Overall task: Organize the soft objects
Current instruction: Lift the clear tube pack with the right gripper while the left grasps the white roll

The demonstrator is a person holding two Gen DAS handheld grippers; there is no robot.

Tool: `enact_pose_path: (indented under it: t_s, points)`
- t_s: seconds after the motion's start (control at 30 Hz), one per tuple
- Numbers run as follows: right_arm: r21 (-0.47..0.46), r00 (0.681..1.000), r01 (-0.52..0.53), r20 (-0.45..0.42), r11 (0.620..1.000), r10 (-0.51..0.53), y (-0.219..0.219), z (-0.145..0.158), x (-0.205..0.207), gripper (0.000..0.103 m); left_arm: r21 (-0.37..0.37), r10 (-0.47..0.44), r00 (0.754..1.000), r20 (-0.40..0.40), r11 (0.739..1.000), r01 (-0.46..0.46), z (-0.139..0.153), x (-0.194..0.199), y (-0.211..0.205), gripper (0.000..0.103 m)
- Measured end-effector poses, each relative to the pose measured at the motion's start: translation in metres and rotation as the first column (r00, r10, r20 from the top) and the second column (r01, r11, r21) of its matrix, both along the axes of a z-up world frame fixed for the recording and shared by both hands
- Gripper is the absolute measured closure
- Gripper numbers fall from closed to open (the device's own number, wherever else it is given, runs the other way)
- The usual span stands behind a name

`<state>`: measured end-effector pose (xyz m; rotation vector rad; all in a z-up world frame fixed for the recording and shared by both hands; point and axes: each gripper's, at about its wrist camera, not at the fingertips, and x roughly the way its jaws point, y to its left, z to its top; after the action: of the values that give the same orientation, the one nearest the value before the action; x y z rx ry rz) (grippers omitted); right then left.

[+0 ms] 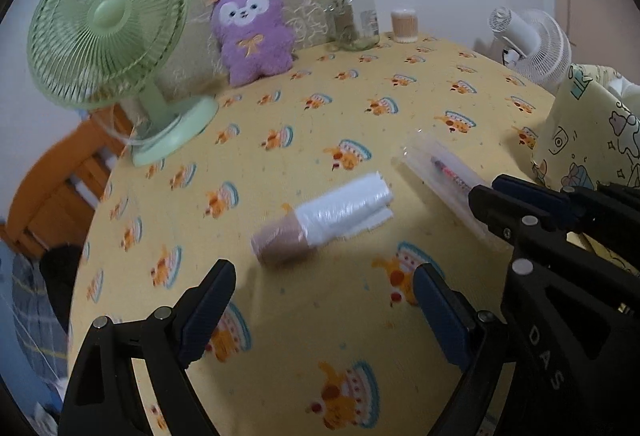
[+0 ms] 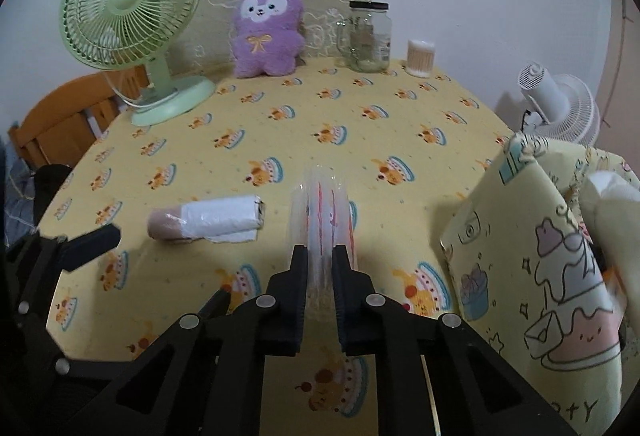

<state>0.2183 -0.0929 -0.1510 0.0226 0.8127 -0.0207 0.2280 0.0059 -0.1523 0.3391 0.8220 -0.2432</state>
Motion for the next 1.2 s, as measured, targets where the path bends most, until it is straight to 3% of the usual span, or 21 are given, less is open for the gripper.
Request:
enact_pose_path:
  t_s: [0.53,0.7,0.77,0.87,0.97,1.2]
  points:
    - [0.031,0.999,0.044,-0.031,0.999,-0.043,-0.015,-0.004,0.031,0.088,0.037,-0.121,0.992,-0.040,0.992,0.122,-0.009,0.046,-0.022,0.013]
    - [0.032,0.998,0.047,-0.040,0.998,-0.046,-0.018,-0.008,0.036,0.088,-0.001,-0.123,0.991,-0.056,0.992,0.123,-0.012,0.049,-0.021,0.032]
    - [0.027,0.998,0.049,-0.038,0.998,-0.048,-0.018,-0.007,0.037,0.088,-0.020,-0.149,0.987,-0.065,0.989,0.148,-0.012,0.045,-0.024,0.050]
    - [0.023,0.998,0.049,-0.041,0.999,-0.048,-0.017,-0.008,0.037,0.088,-0.035,-0.167,0.984,-0.057,0.986,0.165,-0.012,0.041,-0.028,0.064]
    - [0.023,0.998,0.042,-0.041,0.999,-0.041,-0.015,-0.008,0.035,0.088,-0.120,-0.153,0.985,-0.080,0.982,0.143,-0.013,0.042,-0.019,0.067]
    - [-0.005,0.999,0.021,-0.043,1.000,-0.022,-0.013,-0.005,0.026,0.088,-0.073,-0.094,0.994,-0.056,0.993,0.090,-0.011,0.027,-0.019,0.073]
